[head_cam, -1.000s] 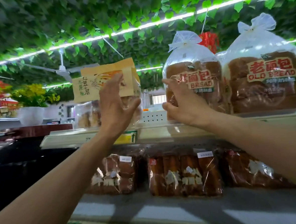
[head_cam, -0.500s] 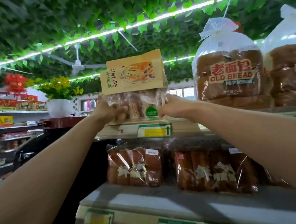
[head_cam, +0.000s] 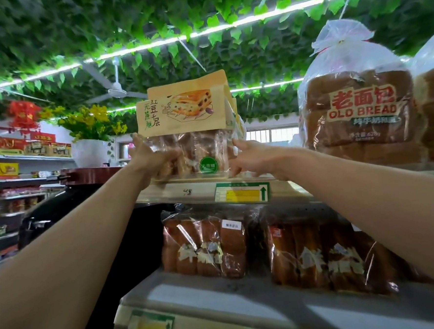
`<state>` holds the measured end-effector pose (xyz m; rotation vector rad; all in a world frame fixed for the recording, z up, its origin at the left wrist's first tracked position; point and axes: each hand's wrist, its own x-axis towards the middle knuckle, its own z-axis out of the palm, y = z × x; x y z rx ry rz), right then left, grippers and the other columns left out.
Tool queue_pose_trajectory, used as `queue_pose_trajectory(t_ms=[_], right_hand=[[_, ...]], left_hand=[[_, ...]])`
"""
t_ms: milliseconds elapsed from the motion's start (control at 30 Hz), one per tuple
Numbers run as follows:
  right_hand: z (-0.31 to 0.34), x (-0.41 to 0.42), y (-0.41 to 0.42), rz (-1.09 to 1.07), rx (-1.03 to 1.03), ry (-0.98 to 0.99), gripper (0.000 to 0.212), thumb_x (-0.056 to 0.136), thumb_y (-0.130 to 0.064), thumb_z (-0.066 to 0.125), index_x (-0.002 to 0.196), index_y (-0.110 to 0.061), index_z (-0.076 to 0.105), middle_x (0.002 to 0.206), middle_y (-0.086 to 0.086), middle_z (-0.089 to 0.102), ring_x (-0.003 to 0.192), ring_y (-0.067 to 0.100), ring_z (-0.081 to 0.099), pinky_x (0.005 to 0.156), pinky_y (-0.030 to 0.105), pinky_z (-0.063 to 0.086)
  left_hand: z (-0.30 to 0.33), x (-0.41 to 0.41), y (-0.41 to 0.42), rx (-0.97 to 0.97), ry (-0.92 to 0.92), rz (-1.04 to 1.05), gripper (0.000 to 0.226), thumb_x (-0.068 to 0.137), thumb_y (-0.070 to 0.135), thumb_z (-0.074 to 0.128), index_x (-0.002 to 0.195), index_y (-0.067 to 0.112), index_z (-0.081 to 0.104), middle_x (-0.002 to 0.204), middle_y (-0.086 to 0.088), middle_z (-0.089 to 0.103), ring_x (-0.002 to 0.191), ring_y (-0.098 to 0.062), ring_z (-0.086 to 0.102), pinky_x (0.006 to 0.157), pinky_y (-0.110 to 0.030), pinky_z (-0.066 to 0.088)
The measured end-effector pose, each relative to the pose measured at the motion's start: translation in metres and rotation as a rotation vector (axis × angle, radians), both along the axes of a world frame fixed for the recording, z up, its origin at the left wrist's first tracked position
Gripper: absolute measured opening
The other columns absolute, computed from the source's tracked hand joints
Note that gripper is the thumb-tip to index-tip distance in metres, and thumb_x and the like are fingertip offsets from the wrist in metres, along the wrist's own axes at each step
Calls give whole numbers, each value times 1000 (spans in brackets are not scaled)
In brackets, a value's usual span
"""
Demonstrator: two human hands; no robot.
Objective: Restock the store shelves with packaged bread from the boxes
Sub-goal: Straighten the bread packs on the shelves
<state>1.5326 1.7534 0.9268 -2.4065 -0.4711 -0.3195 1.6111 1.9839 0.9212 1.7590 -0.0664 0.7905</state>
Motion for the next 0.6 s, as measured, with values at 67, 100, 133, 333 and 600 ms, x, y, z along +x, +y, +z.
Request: queue_pose_trajectory(t_ms=[67, 100, 133, 333, 600], right_hand=[[0, 5, -2, -1, 7, 7, 89, 89, -6, 58, 156, -28, 3, 162, 4, 12, 137, 31, 33, 107, 41, 39], [0, 7, -3, 5, 11, 13, 90, 88, -6, 58, 156, -28, 3, 162, 3, 11, 140, 32, 30, 108, 42, 38], [1, 8, -3, 15, 24, 25, 90, 87, -6, 58, 156, -29, 5, 163, 3, 10, 140, 32, 30, 107, 41, 39], [5, 7, -6, 57, 111, 55, 70, 88, -2, 58, 149, -17, 28, 150, 8, 34, 126, 24, 46, 103, 39, 44], [0, 8, -10, 64, 198, -57, 71, 84, -3, 62, 147, -18, 35, 146, 8, 42, 131, 26, 42, 106, 38, 38]], left_hand=[[0, 2, 1, -13, -10, -6, 125, 76, 30, 83, 156, 20, -12, 163, -16, 5, 147, -36, 18, 116, -52, 29], [0, 4, 2, -20, -12, -8, 125, 75, 30, 84, 157, 20, -10, 162, -16, 7, 147, -36, 19, 116, -53, 30], [0, 2, 3, -21, -17, -13, 124, 74, 30, 85, 157, 20, -7, 161, -16, 10, 146, -36, 22, 115, -53, 32], [-6, -4, -2, 18, -93, -1, 95, 79, 17, 81, 149, 16, 16, 143, -10, 31, 127, -26, 36, 104, -41, 42], [-16, -20, -24, 10, -97, 216, 82, 81, 34, 77, 148, 20, 31, 153, -15, 17, 141, -32, 26, 116, -44, 31]])
